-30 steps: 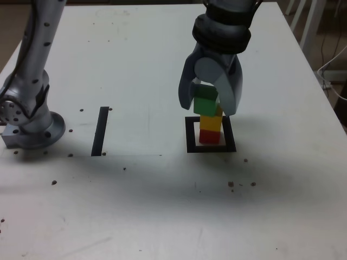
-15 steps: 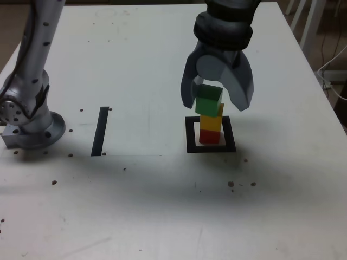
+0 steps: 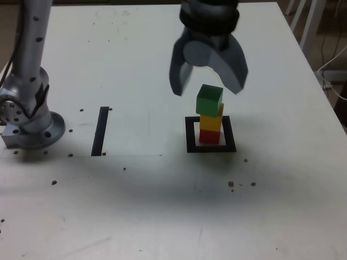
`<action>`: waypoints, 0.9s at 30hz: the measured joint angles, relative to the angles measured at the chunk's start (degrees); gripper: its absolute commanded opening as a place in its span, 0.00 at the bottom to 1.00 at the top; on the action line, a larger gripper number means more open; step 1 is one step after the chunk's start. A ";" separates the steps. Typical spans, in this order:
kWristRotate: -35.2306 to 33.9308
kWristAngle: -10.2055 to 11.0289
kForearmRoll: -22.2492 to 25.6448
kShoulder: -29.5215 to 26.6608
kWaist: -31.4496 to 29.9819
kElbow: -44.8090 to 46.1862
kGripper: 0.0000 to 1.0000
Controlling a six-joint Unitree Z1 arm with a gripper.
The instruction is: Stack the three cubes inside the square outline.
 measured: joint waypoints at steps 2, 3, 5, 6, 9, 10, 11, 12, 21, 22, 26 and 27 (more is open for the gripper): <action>-0.28 0.35 0.00 -1.32 0.41 1.47 0.99; -0.41 0.54 0.00 -2.09 0.61 2.29 0.99; -0.65 0.93 -0.01 -3.57 0.96 4.15 0.99; -0.77 1.14 -0.04 -4.36 1.16 5.21 0.99; -1.22 1.78 -0.72 -7.57 2.15 10.01 1.00; -1.33 1.91 -1.10 -8.47 2.50 11.22 1.00; -1.41 2.03 -1.72 -9.43 2.84 12.74 1.00; -1.46 2.13 -2.25 -10.20 3.15 13.94 1.00; -1.95 2.38 -6.06 -16.83 5.39 25.39 1.00; -1.99 2.38 -6.17 -17.07 5.43 25.77 1.00; -2.70 2.22 -8.93 -18.95 5.47 30.61 1.00; -2.84 2.16 -9.43 -19.31 5.47 31.45 1.00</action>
